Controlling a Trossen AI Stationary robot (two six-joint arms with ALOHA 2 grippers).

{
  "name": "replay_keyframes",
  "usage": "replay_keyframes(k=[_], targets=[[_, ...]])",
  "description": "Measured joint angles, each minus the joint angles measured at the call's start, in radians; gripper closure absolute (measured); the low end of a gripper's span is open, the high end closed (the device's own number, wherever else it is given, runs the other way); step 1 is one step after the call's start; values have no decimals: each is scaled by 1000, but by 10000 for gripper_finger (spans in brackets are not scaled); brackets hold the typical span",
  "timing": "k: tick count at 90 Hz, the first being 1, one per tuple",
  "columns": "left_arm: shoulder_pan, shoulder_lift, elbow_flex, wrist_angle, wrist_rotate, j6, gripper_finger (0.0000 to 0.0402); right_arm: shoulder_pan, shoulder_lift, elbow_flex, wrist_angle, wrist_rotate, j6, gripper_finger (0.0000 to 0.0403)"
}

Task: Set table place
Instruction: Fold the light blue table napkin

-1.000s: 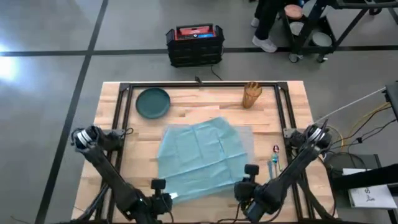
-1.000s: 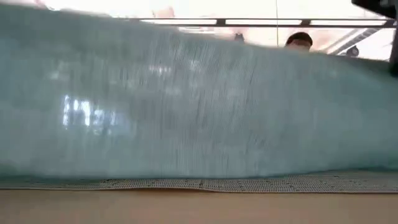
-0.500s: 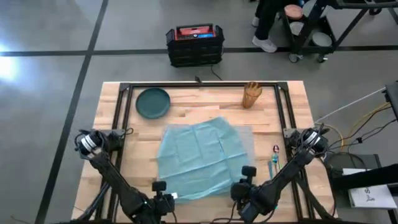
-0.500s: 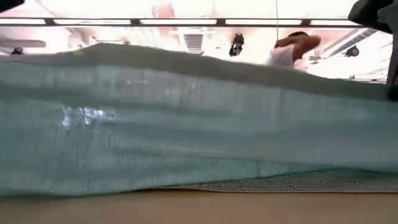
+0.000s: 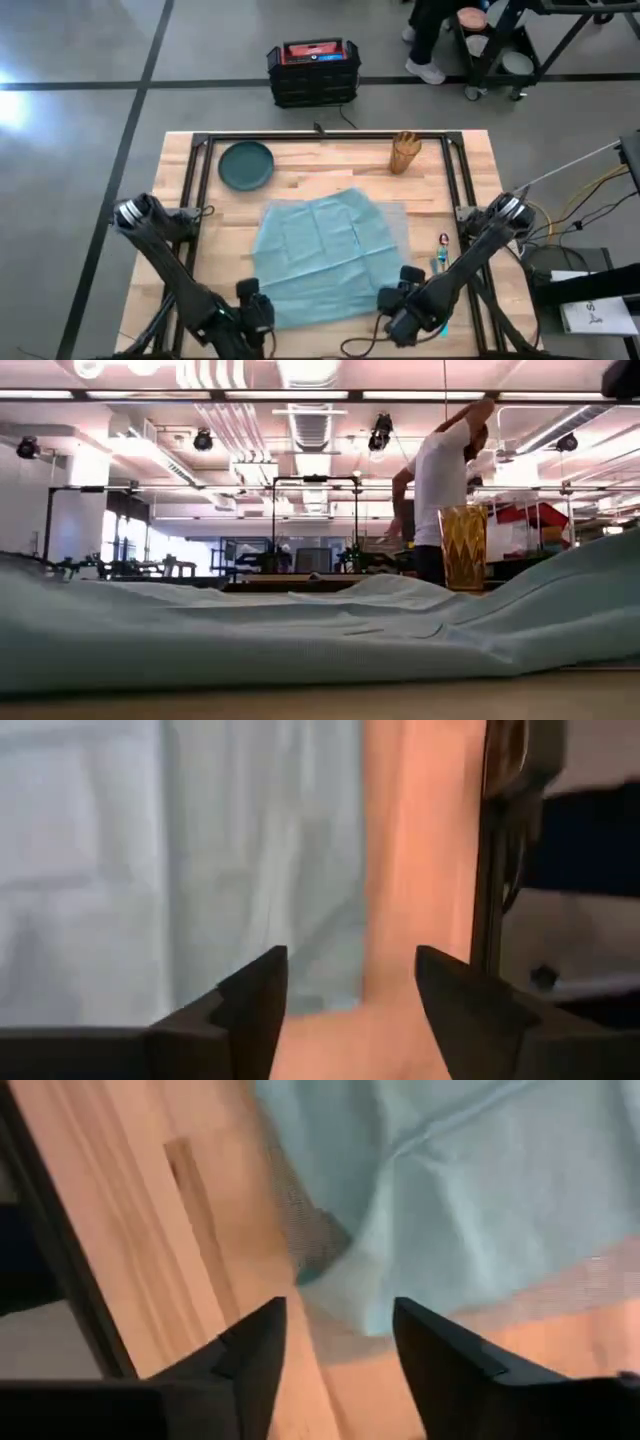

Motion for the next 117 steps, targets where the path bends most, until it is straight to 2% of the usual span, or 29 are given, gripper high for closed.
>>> replay_keyframes(k=[8, 19, 27, 36, 53, 61, 74, 86, 117], targets=[[1, -62, 0, -78, -68, -21, 190, -31, -45, 0, -29, 61, -43, 192], [25, -138, -13, -236, -192, -91, 200, -73, -91, 0, -25, 219, -136, 171], [67, -188, -68, -325, -230, -172, 207, -123, -99, -1, -22, 305, -219, 160], [145, -253, -188, -333, -207, -224, 213, -192, -97, -14, -14, 351, -297, 152], [331, -362, -461, -311, -88, -290, 223, -324, -97, -134, 127, 345, -434, 156], [421, -407, -559, -229, -65, -300, 228, -372, -97, -223, 229, 345, -459, 163], [555, -445, -700, -9, -29, -176, 239, -415, -97, -375, 425, 341, -472, 176], [647, -440, -802, 148, -33, -92, 250, -420, -98, -475, 567, 334, -411, 187], [687, -383, -922, 427, -35, -7, 282, -414, -99, -605, 826, 336, -358, 197]])
